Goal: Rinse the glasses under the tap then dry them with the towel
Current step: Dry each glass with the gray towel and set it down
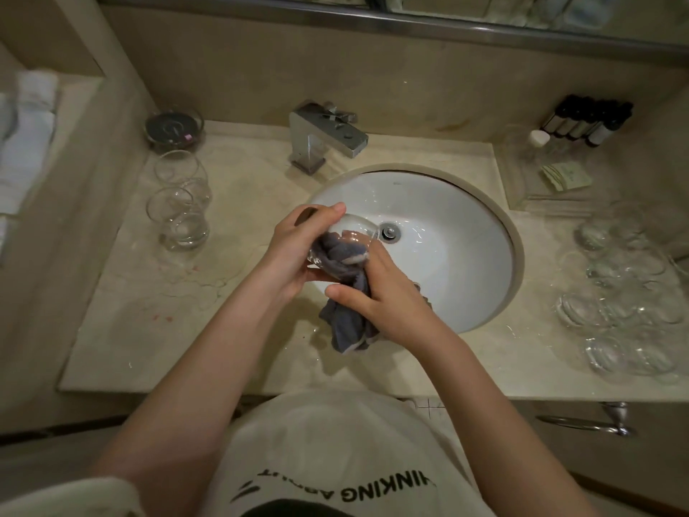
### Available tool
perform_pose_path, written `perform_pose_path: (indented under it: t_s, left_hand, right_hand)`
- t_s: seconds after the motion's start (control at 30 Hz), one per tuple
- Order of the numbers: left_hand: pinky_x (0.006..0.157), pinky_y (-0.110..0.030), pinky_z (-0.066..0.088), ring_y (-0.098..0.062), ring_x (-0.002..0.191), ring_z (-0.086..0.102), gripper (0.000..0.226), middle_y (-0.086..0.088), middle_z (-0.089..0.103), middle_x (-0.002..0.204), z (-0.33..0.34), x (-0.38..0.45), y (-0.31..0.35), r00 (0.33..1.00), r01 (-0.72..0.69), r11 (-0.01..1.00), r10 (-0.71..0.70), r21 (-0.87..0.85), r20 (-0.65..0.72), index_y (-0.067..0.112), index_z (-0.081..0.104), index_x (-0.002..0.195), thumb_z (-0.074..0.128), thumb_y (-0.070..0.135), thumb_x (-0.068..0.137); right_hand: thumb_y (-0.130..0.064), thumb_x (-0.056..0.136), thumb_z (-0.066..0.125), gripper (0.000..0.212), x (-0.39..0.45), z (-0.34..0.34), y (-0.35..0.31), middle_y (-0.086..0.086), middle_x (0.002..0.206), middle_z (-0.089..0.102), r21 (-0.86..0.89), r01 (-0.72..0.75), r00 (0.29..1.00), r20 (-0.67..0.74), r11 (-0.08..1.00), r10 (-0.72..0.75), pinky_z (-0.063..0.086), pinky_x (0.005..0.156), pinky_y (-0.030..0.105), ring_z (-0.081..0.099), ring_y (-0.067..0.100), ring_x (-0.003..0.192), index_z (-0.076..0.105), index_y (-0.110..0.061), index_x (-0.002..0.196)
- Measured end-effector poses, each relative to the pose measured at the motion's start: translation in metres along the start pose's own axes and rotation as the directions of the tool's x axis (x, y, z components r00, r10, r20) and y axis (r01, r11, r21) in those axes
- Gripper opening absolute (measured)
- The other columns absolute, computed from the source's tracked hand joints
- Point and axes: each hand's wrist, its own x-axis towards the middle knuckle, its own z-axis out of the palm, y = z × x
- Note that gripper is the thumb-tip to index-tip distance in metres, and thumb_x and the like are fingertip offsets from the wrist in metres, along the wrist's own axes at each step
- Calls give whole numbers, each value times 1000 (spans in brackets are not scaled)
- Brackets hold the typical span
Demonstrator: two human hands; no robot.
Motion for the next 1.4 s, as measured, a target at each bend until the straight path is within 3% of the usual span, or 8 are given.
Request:
perform_pose_path:
  t_s: [0.3,0.5,0.67,0.8,0.93,1.13,1.3,1.4]
  left_hand:
    - [57,-36,56,-24,90,67,36,-7,58,114,-14,2,1,994,103,990,-99,-99,47,14,60,105,67,44,85]
    - [53,-35,55,-22,78,65,32,-10,53,111,-19,1,3,990,135,978,-130,-158,47,16,57,100,67,43,85]
    - [52,-34,54,-21,72,65,28,-8,56,98,-17,3,8,997,72,990,-68,-119,38,15,58,98,68,38,86]
    - [55,-30,53,-18,67,64,24,0,63,76,-14,4,8,999,-30,997,32,-73,22,17,61,90,76,33,81]
    - [55,-23,52,-7,65,61,29,9,61,73,-14,3,1,978,-205,978,204,34,37,21,61,81,79,36,65]
    - [74,-20,46,-2,78,57,34,19,61,79,-27,10,-8,816,-575,777,525,256,241,26,60,88,73,48,66]
    - [52,-27,52,-16,72,71,67,6,68,98,-33,7,24,980,-90,893,-1,440,201,25,65,110,47,78,73]
    - [44,-21,38,-6,41,52,47,6,61,71,-33,13,28,989,-134,772,67,621,130,21,62,87,57,68,83]
  right_hand:
    - [-42,75,75,56,3,6,2,3,124,35,-143,137,936,-304,980,-175,27,93,-3,36,-24,105,62,-7,117]
    - [-56,86,47,57,4,9,-4,-6,128,54,-192,116,958,-238,974,-161,34,84,4,47,-4,110,63,-14,120]
    - [-67,88,31,53,5,7,-12,-27,135,44,-158,42,993,-104,987,-59,38,91,22,39,-15,117,44,-44,134]
    - [-66,78,47,51,11,15,-20,-21,100,53,-25,21,989,-147,999,-25,34,78,4,47,-18,94,58,-33,116]
    - [-43,75,77,30,15,13,-25,-17,89,64,149,-51,987,-143,987,73,44,78,10,59,-8,86,66,-29,99]
    - [4,81,69,20,11,10,-21,3,84,71,660,-168,982,45,732,186,54,76,26,67,14,79,69,-9,97]
    - [2,80,72,18,11,19,-25,-6,77,69,598,-87,980,-95,797,178,53,74,26,65,11,76,69,-14,87]
    - [-4,80,74,14,14,22,-28,-6,72,67,559,-106,978,-91,823,188,53,71,28,62,11,72,68,-16,82]
